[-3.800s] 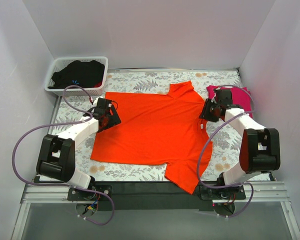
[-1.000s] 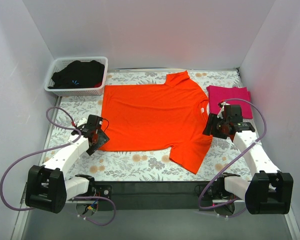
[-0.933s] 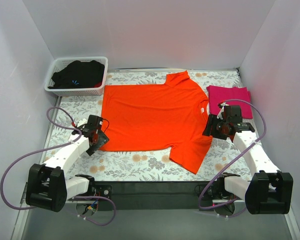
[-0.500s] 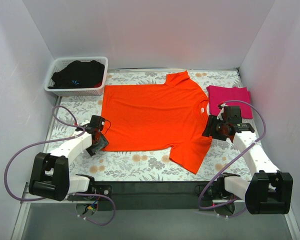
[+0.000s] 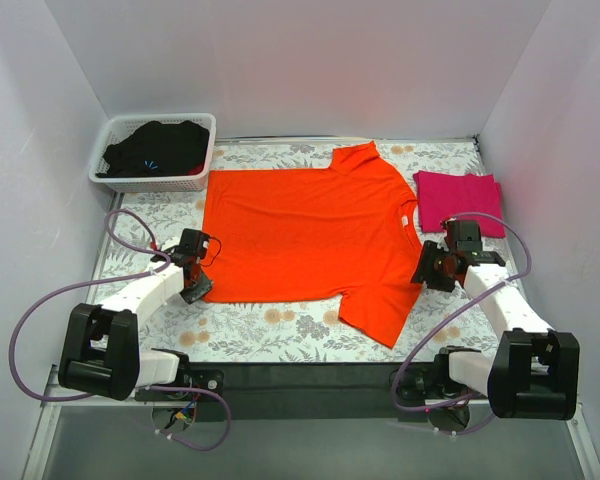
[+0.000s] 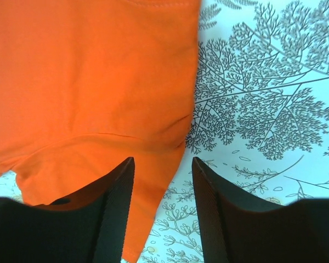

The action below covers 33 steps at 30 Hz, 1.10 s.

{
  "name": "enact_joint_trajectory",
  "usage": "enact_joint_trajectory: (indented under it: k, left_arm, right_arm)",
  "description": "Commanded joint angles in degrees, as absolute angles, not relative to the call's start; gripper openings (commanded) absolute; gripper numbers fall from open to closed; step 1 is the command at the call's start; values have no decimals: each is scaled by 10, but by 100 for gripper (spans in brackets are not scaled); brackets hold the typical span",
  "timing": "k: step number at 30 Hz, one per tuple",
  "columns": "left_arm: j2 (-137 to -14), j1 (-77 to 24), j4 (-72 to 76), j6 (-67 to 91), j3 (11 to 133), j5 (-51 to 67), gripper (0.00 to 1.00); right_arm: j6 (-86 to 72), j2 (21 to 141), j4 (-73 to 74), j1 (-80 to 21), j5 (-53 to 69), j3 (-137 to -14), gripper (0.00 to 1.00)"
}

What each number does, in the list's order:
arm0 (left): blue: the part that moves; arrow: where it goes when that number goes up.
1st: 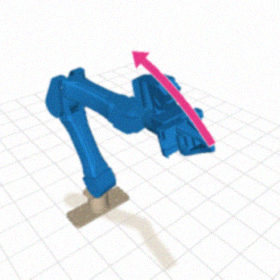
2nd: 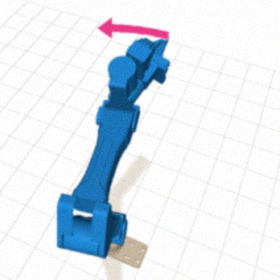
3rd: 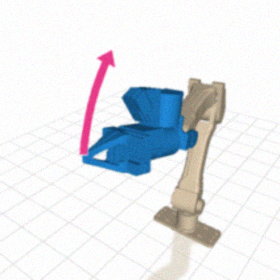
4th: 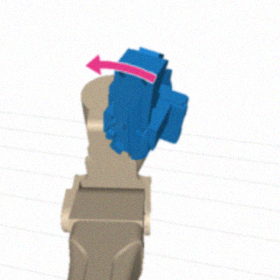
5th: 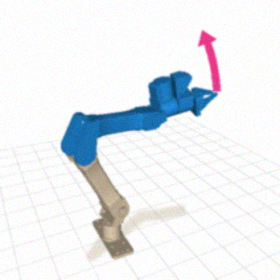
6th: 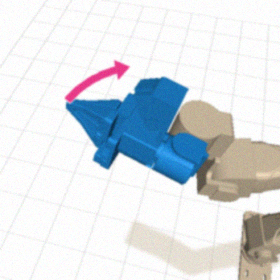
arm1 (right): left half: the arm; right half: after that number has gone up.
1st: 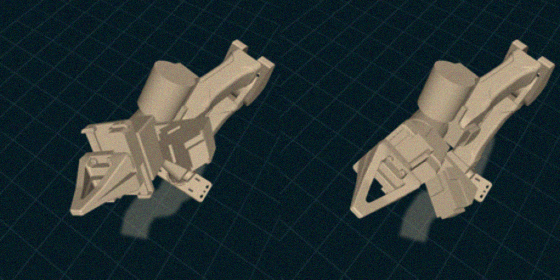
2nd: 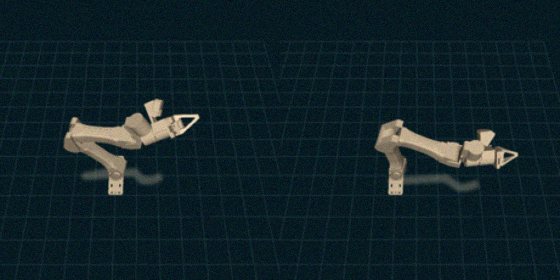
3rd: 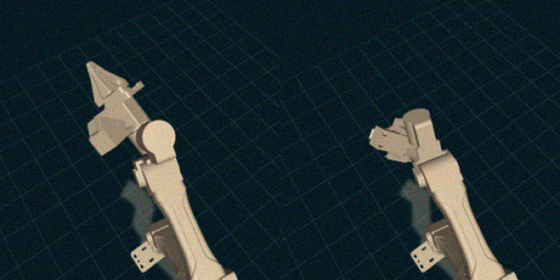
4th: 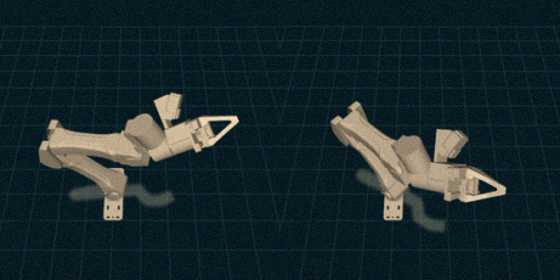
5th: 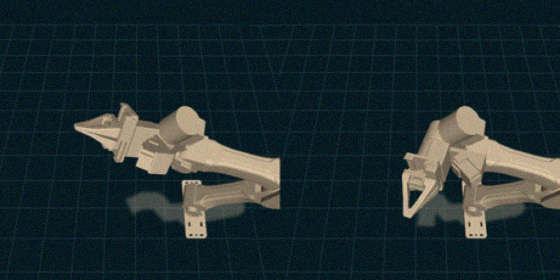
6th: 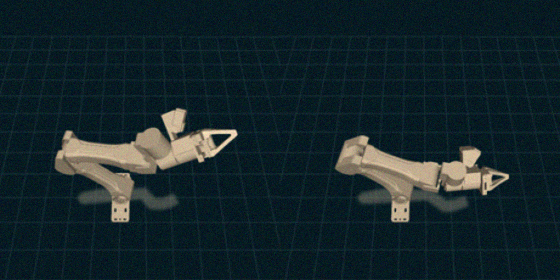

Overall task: Fold and stack the t-shirts
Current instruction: Fold the tshirt

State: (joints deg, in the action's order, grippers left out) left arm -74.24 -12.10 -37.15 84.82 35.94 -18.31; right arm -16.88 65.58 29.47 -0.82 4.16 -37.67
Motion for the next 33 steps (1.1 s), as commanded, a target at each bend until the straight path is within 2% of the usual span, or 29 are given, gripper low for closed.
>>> enact_joint_trajectory:
  k: [1,4,9,33]
  left_arm:
    - [-747,-118,-356,846,338,-168,20]
    - [-748,-118,-354,844,339,-165,15]
    - [-743,-118,-352,842,338,-163,15]
    - [-710,-119,-351,847,335,-182,14]
  right_arm:
    - [-191,668,261,10,36,-352,44]
    - [-201,673,231,19,42,-338,40]
    - [-211,688,199,24,47,-331,36]
    - [-204,708,162,49,85,-298,31]
